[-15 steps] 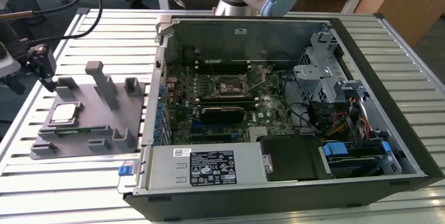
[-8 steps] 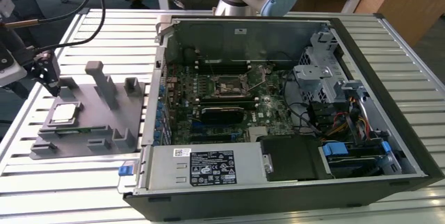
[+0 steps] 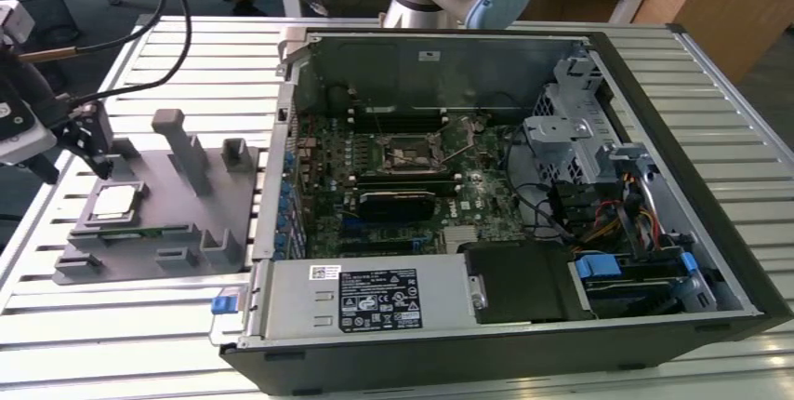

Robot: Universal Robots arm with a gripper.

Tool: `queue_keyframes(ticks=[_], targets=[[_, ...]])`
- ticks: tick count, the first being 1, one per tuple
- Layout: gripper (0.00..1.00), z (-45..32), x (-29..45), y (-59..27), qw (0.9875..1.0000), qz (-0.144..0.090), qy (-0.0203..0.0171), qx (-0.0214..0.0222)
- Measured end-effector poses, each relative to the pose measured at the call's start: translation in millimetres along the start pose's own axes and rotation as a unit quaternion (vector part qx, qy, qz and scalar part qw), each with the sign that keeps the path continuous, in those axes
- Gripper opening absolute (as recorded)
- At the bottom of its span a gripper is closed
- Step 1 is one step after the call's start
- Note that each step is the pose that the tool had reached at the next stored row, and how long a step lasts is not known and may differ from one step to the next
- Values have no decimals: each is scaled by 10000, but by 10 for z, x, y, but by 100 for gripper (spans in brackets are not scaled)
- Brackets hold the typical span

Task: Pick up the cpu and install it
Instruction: 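Pick up the cpu and move it towards the insertion slot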

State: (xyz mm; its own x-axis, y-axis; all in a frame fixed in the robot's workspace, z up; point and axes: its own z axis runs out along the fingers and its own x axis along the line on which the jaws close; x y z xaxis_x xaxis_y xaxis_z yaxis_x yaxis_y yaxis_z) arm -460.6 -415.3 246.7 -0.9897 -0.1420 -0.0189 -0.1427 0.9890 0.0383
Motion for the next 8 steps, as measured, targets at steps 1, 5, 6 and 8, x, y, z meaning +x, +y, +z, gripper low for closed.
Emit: queue_keyframes(ticks=[1, 5, 6, 8], targets=[[60, 18, 0, -1, 10000, 0, 0, 0], [60, 91, 2, -5, 10000, 0, 0, 0], [60, 109, 2, -6, 10000, 0, 0, 0], [60, 146, 3, -7, 10000, 0, -1, 0]])
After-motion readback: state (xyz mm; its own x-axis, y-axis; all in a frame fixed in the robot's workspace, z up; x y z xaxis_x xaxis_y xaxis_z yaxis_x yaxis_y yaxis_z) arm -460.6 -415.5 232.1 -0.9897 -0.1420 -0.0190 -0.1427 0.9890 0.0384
